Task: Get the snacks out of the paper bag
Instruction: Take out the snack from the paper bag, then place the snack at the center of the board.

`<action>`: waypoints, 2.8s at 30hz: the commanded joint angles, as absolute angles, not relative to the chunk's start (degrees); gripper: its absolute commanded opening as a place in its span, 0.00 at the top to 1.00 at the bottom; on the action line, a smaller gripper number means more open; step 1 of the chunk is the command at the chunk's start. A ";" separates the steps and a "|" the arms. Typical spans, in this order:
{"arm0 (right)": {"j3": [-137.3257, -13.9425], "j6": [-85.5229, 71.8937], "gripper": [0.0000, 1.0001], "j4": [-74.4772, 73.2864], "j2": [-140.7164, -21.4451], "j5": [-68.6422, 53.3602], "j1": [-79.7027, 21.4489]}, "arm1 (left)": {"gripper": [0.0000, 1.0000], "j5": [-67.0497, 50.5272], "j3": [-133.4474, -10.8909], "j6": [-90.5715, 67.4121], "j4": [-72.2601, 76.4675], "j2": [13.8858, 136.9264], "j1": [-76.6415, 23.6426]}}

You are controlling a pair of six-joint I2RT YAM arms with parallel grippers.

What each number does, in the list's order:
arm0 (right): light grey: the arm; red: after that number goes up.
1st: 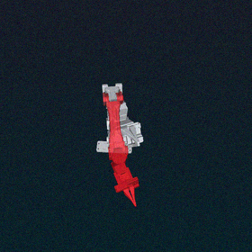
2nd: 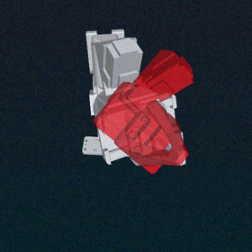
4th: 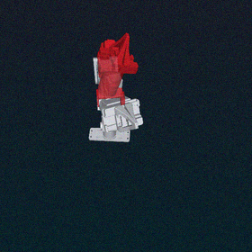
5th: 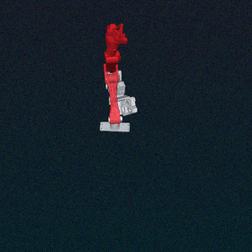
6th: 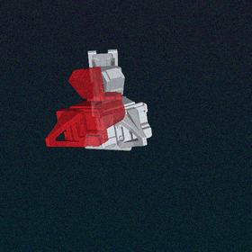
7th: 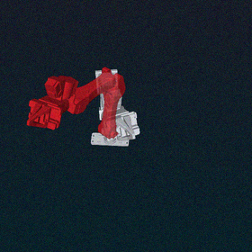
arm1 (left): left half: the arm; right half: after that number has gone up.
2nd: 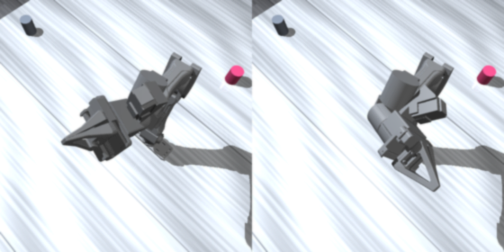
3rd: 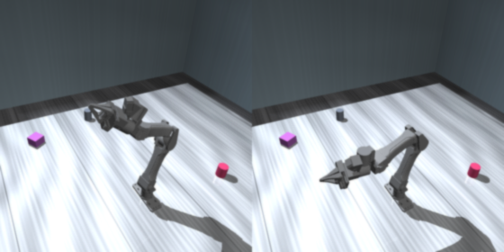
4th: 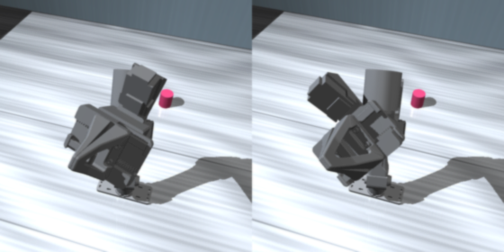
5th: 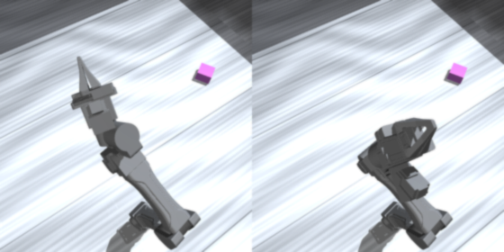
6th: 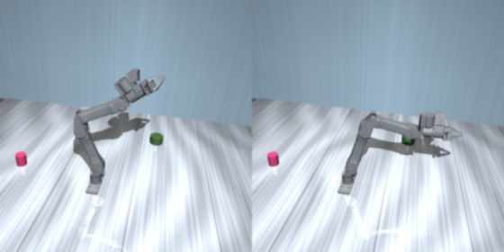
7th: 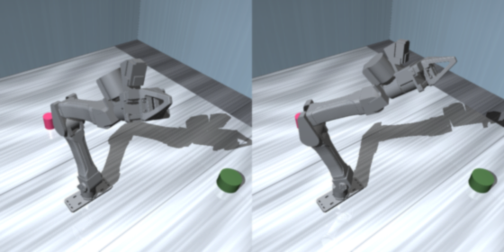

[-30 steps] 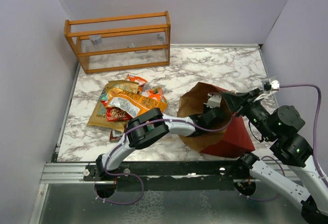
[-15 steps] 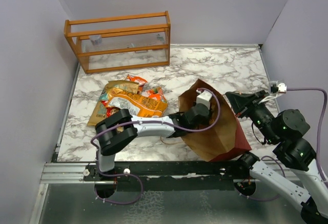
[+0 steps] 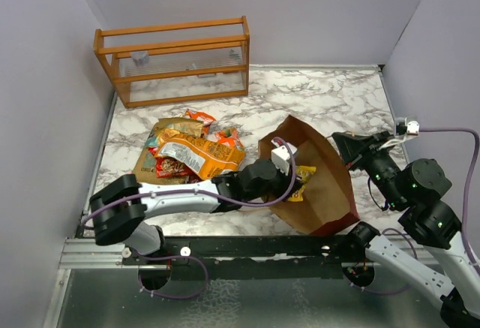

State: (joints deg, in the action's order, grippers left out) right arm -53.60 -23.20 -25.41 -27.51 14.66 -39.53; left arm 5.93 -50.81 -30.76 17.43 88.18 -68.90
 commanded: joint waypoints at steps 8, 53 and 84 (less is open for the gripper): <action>-51.95 -20.99 0.98 -22.88 -28.64 19.34 -39.46 | 1.00 8.52 -49.86 -21.09 1.50 65.70 -68.97; -50.69 -21.35 0.98 -23.00 -29.82 20.01 -39.46 | 1.00 11.34 -48.94 -31.31 -27.76 58.89 -19.91; -50.53 -21.54 0.98 -19.58 -31.28 19.77 -39.46 | 0.25 -1.69 -40.22 -36.90 -18.16 53.33 -15.86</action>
State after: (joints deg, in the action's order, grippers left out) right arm -51.03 -21.30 -23.81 -30.11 19.68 -39.53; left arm 2.72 -37.15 -37.98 -18.13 57.21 -16.23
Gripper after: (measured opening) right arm 0.023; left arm 0.697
